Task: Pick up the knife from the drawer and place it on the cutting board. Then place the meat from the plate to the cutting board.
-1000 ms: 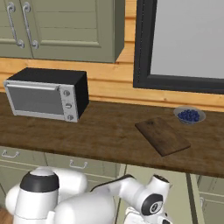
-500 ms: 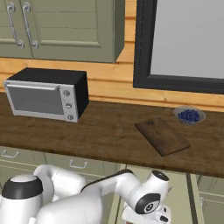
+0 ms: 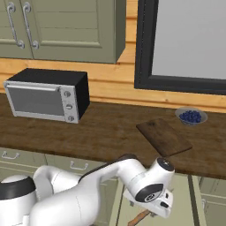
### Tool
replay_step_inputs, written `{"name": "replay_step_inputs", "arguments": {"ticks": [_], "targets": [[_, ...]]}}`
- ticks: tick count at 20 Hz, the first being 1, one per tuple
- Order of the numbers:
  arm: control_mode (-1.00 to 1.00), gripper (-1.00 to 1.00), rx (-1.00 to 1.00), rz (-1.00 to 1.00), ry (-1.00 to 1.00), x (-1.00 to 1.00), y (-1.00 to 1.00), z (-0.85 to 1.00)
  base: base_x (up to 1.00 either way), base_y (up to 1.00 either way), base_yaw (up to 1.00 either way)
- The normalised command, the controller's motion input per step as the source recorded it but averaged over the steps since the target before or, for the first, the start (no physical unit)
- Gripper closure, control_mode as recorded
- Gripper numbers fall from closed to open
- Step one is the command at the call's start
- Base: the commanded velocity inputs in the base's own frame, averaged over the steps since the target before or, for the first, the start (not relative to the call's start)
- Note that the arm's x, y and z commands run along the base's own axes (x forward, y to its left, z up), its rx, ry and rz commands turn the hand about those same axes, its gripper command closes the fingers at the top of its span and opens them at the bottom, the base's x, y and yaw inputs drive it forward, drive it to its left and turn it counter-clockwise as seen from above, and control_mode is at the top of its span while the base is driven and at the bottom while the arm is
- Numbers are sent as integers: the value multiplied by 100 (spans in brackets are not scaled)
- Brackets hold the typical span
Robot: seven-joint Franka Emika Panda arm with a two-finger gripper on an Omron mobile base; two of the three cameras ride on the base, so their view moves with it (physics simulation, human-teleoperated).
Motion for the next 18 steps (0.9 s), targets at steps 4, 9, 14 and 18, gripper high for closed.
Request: {"name": "replay_step_inputs", "arguments": {"ticks": [4,9,14,18], "targets": [[-100,-100,6,0,-15,74,0,3,0,0,0],[-100,-100,0,0,0,48,-2,-4,0,0,0],[-100,-100,-4,0,9,8,0,-24,0,0,0],[-100,-100,-2,-5,5,-4,0,-35,0,0,0]]}}
